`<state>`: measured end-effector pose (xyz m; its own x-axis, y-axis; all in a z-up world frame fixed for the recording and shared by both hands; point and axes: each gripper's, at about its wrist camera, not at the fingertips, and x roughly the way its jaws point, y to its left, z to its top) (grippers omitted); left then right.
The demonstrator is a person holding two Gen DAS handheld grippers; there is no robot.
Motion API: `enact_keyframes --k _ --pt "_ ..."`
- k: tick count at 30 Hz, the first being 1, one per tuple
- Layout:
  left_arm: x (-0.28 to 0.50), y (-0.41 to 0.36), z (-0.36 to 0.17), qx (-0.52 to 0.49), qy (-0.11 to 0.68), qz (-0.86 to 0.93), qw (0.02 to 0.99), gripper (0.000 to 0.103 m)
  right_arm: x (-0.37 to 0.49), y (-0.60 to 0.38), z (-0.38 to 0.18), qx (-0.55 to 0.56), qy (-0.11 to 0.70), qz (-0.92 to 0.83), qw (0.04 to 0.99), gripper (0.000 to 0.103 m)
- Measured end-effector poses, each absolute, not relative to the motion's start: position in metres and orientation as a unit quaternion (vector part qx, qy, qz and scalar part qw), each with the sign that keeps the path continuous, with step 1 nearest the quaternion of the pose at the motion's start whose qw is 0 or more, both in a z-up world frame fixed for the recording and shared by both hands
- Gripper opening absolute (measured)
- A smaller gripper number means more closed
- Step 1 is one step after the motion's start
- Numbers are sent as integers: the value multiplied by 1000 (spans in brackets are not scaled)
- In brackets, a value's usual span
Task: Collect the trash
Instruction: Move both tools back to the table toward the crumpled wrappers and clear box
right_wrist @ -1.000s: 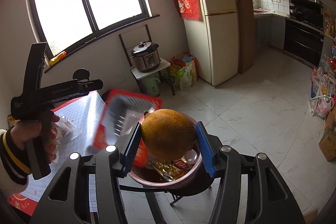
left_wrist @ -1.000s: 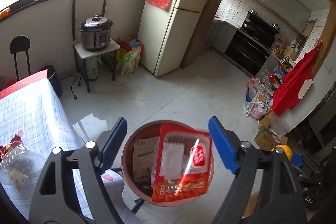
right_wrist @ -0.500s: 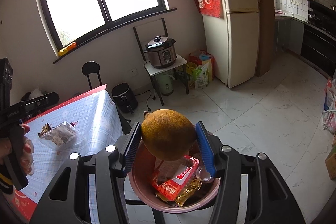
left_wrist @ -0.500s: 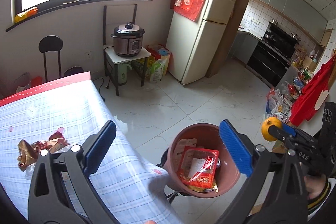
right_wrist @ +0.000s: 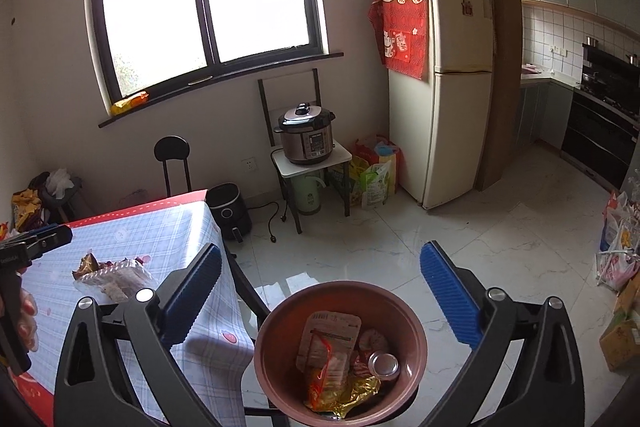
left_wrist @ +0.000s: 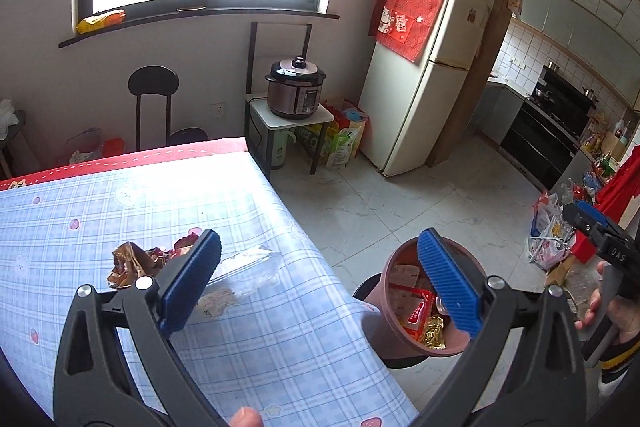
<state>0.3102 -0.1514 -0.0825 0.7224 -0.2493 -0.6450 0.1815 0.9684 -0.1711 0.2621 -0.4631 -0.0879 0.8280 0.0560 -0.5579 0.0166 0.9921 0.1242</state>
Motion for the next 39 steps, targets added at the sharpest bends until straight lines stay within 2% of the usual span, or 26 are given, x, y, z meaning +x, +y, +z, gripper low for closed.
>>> enact_keyframes --k 5,18,39 --pt "292 -128 -82 -49 356 -104 927 97 246 -454 -97 59 329 -3 942 98" --pt "244 -48 -84 -70 360 -59 929 97 215 -411 -106 57 355 -9 933 98" --pt "211 70 -116 -125 386 6 914 97 235 -299 -128 27 402 38 915 98"
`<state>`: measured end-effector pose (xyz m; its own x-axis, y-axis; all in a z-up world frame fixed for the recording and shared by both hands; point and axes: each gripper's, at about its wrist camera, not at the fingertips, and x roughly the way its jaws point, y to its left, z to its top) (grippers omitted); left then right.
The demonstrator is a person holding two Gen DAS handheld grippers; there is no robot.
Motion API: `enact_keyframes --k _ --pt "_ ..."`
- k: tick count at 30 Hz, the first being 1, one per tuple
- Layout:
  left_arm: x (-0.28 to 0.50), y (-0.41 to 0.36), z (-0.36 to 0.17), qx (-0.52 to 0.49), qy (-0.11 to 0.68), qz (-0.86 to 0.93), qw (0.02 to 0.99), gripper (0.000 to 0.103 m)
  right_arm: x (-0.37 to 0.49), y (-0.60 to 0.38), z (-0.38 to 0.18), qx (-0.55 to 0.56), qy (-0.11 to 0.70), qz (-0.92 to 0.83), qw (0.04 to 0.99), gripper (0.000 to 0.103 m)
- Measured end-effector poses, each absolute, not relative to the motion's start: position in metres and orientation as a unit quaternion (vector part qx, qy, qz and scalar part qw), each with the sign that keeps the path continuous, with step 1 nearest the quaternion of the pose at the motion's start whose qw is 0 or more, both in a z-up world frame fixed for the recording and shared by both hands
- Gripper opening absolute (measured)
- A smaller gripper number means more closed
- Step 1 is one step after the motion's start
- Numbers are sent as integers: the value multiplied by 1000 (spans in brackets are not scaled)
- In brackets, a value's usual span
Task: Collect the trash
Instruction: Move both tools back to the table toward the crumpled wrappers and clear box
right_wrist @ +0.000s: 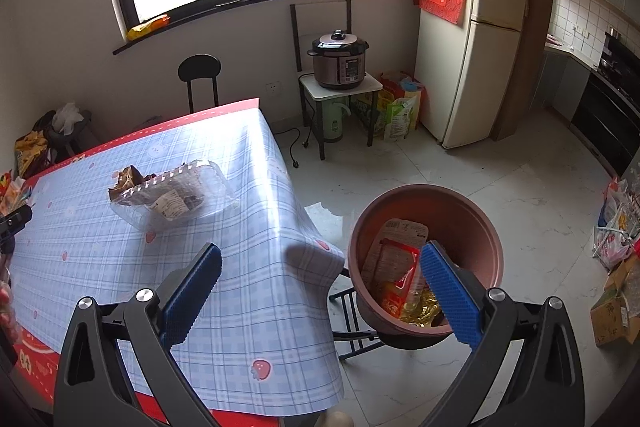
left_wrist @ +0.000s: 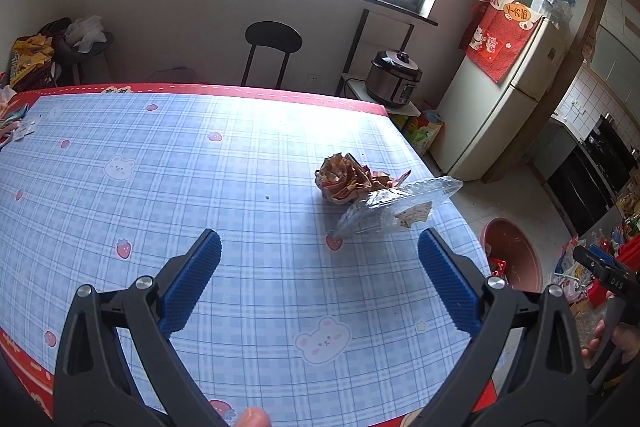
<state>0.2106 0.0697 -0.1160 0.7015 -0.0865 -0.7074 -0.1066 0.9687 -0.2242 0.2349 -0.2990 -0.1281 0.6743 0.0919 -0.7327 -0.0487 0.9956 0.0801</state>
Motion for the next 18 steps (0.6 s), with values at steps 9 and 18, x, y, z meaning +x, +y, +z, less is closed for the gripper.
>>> enact_keyframes --k 9,18 --pt "212 116 -132 -141 391 26 909 97 263 -237 -146 4 426 76 901 98" --pt "228 154 -151 -159 392 37 906 97 324 -170 -172 49 461 115 879 98"
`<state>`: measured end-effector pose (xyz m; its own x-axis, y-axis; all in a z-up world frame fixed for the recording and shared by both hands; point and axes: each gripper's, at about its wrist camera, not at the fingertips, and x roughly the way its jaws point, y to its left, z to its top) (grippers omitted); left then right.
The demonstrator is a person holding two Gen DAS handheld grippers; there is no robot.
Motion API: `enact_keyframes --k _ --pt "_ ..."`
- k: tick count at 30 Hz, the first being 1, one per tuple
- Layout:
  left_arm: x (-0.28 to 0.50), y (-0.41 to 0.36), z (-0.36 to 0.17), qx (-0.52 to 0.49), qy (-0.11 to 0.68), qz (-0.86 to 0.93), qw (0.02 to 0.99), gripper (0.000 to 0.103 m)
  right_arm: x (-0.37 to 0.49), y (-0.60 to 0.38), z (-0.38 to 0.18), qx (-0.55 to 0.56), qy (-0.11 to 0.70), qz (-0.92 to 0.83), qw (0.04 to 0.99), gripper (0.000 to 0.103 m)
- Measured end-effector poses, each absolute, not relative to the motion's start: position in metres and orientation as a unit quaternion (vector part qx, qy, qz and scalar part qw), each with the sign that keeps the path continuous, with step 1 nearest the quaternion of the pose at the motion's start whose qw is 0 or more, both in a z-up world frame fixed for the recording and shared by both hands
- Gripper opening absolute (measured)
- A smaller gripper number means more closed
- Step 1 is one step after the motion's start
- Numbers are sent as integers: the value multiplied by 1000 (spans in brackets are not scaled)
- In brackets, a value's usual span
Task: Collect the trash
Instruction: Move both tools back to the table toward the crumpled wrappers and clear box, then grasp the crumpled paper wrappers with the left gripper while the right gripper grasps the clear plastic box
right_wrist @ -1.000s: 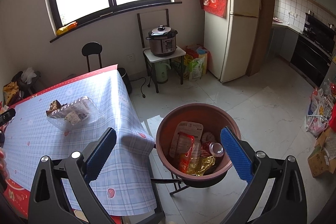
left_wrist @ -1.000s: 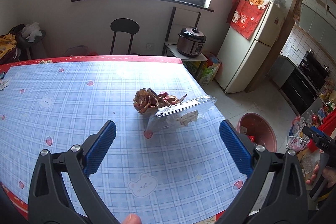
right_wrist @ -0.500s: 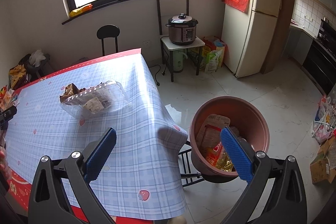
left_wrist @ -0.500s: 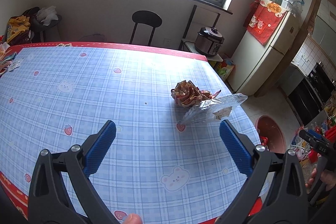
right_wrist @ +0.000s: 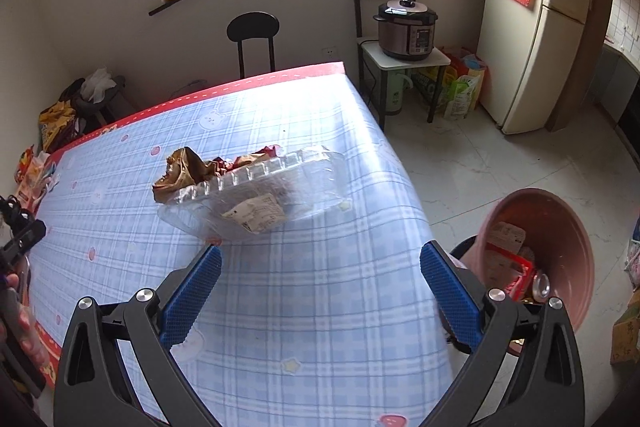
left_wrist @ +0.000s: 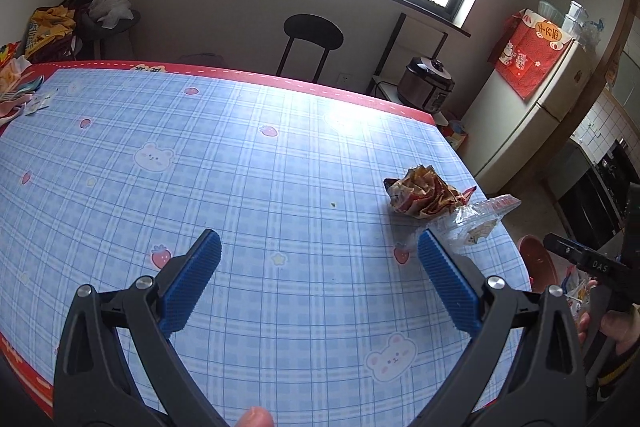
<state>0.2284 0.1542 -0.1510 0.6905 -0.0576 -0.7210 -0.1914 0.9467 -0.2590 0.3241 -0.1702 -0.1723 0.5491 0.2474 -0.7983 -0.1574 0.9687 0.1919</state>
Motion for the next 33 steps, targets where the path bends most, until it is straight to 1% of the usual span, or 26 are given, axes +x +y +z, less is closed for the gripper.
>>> enact_keyframes --k 4,9,13,19,23,27,30,32,33 --pt "251 162 -157 -185 393 10 901 97 360 -152 -186 85 477 106 868 98" --pt "298 145 -165 -225 410 -60 882 96 375 -146 -185 80 470 91 874 98" --pt "340 121 -186 -260 447 -103 850 96 380 -145 -183 12 473 107 875 98" --pt "388 101 -218 -338 487 -140 793 93 385 -123 -178 -154 465 172 855 98" --pt "407 83 -230 -328 504 -152 784 93 384 -102 -184 -265 457 231 817 98" --pt "419 71 -242 -328 514 -152 778 91 389 -89 -196 -326 454 261 787 98" --pt "424 68 -250 -327 523 -151 772 80 393 -83 -206 -350 459 274 769 98" --pt "426 66 -254 -321 529 -150 771 64 393 -77 -212 -364 460 281 759 98" --pt "426 67 -255 -322 529 -151 771 62 392 -75 -214 -369 462 284 755 98"
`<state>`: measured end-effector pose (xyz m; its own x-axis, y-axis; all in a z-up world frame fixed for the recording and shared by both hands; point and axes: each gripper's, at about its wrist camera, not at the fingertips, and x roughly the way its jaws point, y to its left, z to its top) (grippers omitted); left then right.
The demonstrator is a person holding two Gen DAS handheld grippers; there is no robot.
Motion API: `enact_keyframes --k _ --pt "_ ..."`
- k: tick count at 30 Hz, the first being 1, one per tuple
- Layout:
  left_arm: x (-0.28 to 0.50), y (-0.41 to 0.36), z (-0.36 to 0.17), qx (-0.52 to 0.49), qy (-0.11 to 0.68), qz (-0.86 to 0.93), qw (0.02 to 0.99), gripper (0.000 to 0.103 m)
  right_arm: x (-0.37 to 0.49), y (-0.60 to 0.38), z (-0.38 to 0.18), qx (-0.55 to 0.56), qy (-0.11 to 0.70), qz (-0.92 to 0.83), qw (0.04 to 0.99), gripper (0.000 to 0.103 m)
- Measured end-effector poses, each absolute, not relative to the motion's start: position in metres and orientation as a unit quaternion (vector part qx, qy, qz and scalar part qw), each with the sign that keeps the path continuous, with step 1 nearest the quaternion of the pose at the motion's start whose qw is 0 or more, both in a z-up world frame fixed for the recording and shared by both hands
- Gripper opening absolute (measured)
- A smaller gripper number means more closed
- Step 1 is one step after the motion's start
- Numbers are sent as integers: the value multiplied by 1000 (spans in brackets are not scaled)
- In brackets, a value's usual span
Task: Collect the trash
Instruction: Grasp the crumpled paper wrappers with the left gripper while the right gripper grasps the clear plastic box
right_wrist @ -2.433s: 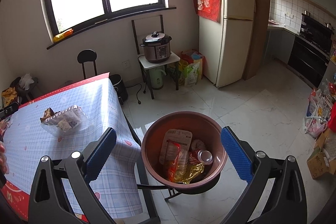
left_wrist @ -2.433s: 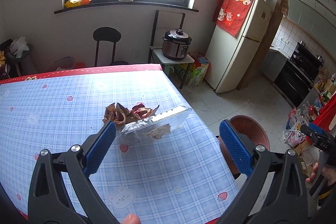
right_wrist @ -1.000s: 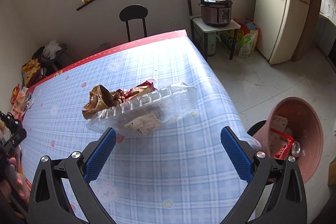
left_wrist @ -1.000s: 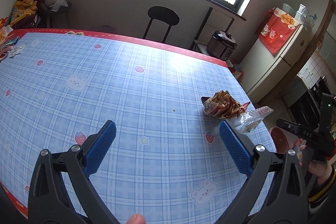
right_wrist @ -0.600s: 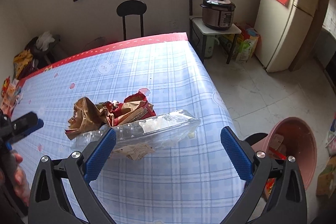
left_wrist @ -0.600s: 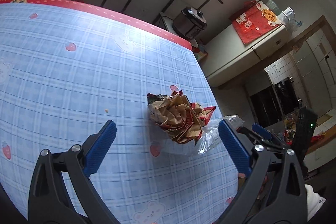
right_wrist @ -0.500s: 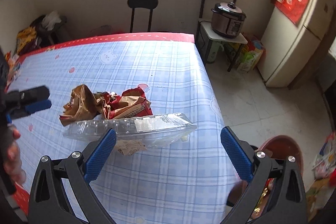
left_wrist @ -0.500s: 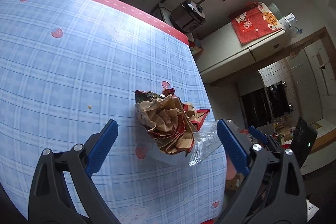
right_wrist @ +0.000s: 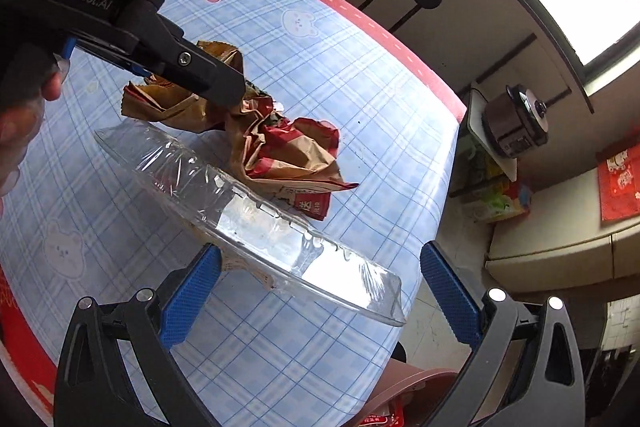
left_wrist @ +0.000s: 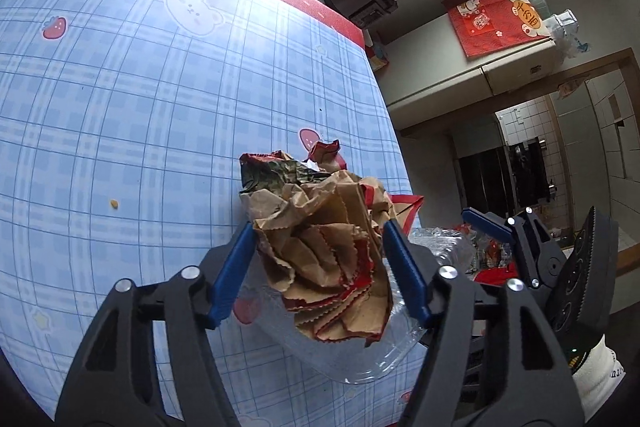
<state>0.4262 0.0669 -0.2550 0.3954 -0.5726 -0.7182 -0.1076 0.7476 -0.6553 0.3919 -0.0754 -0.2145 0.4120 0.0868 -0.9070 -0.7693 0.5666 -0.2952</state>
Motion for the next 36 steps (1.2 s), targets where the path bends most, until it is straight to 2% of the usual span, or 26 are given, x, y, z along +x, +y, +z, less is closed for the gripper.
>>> enact_keyframes --k 4,6,8,15,17,22,26,32,36 --pt "422 74 -257 -327 525 -153 770 59 387 -73 -222 -365 478 306 738 97" --pt "423 74 -257 -328 528 -152 769 60 384 -73 -224 -360 489 314 730 78" --pt "423 75 -257 -328 530 -143 769 71 381 -75 -226 -355 499 315 725 66" --pt "425 62 -265 -304 540 -140 772 73 369 -93 -217 -320 505 324 733 51" --pt "424 61 -270 -308 548 -142 765 62 364 -98 -214 -306 509 325 736 45" --pt "416 63 -267 -294 545 -140 773 56 354 -118 -205 -257 517 327 749 41" --pt "400 76 -253 -287 524 -129 792 53 346 -136 -202 -193 530 324 760 23" --pt "358 109 -219 -288 477 -99 825 52 325 -160 -200 -99 522 307 790 16" --pt "320 124 -191 -282 442 -75 848 53 312 -183 -195 -6 503 288 815 16"
